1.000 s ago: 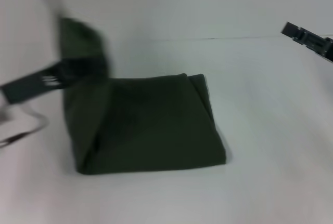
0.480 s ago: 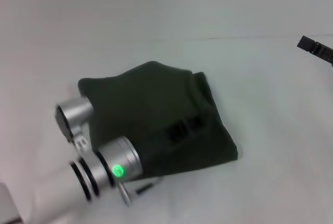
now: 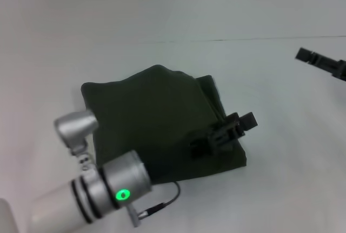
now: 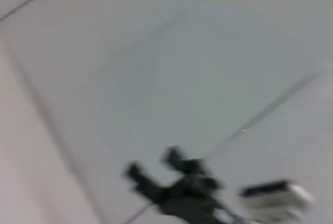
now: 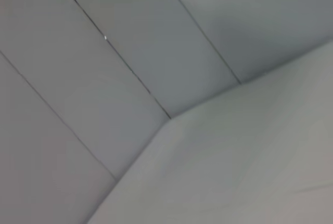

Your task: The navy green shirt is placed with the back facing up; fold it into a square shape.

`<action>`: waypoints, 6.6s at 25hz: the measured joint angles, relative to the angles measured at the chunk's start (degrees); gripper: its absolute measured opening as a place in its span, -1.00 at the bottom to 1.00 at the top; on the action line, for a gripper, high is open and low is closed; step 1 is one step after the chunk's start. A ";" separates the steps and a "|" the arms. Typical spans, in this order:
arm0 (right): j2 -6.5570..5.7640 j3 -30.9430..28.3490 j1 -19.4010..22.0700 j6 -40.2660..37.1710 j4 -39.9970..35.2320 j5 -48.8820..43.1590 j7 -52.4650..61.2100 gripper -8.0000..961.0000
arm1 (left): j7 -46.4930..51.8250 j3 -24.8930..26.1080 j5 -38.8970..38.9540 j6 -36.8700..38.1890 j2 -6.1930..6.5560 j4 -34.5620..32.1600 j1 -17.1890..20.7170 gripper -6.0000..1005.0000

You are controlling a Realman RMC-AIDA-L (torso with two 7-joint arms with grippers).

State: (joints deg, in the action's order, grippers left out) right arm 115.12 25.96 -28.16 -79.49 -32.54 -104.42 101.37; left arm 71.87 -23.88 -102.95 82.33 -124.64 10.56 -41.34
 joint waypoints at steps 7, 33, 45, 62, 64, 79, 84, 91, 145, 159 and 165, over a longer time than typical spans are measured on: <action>-1.25 5.16 -7.13 1.53 0.18 -10.83 15.03 0.93 | -0.55 -0.31 -10.03 17.95 0.31 -15.66 5.28 0.26; 1.20 17.50 -15.26 9.98 6.78 -19.66 28.35 0.88 | -9.71 -9.11 -14.41 19.16 0.54 -36.68 15.80 0.62; 4.07 17.90 -17.17 16.20 9.80 -19.42 25.63 0.79 | -9.37 -9.26 -14.40 18.64 0.54 -36.65 15.65 0.62; 4.68 17.64 -17.66 20.61 13.42 -15.00 19.18 -0.29 | -9.21 -9.14 -14.38 17.61 0.54 -36.42 15.75 0.62; 4.66 17.63 -17.57 20.35 13.46 -14.89 18.78 -0.45 | -9.08 -9.16 -14.38 17.55 0.54 -36.40 15.71 0.62; 4.50 17.41 -15.36 14.13 9.91 -8.82 11.96 -0.91 | -7.64 -8.82 -14.38 17.54 0.54 -36.47 15.65 0.62; 4.50 17.23 -15.30 12.67 9.03 -8.28 10.76 -0.90 | -7.21 -8.75 -14.38 16.99 0.54 -36.49 15.64 0.62; 4.42 17.22 -13.85 10.85 7.83 -6.20 9.16 -0.90 | -6.12 -8.82 -14.38 16.22 0.54 -36.63 15.53 0.62; 1.15 7.96 -2.16 2.97 -1.67 0.06 9.62 0.88 | 33.80 4.53 -9.87 -18.55 1.91 -37.83 7.50 0.62; 0.62 8.09 -3.71 3.32 -1.74 -0.10 9.94 0.89 | 34.87 -1.07 -10.00 -28.32 1.74 -36.29 5.99 0.62; 0.62 8.02 -3.83 3.32 -1.74 -0.14 9.97 0.89 | 34.78 -2.74 -10.02 -29.92 1.46 -36.02 5.40 0.62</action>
State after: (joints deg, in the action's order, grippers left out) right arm 115.74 33.97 -31.98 -76.17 -34.28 -104.56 111.34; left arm 106.65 -26.61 -112.97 52.41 -123.18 -25.46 -35.94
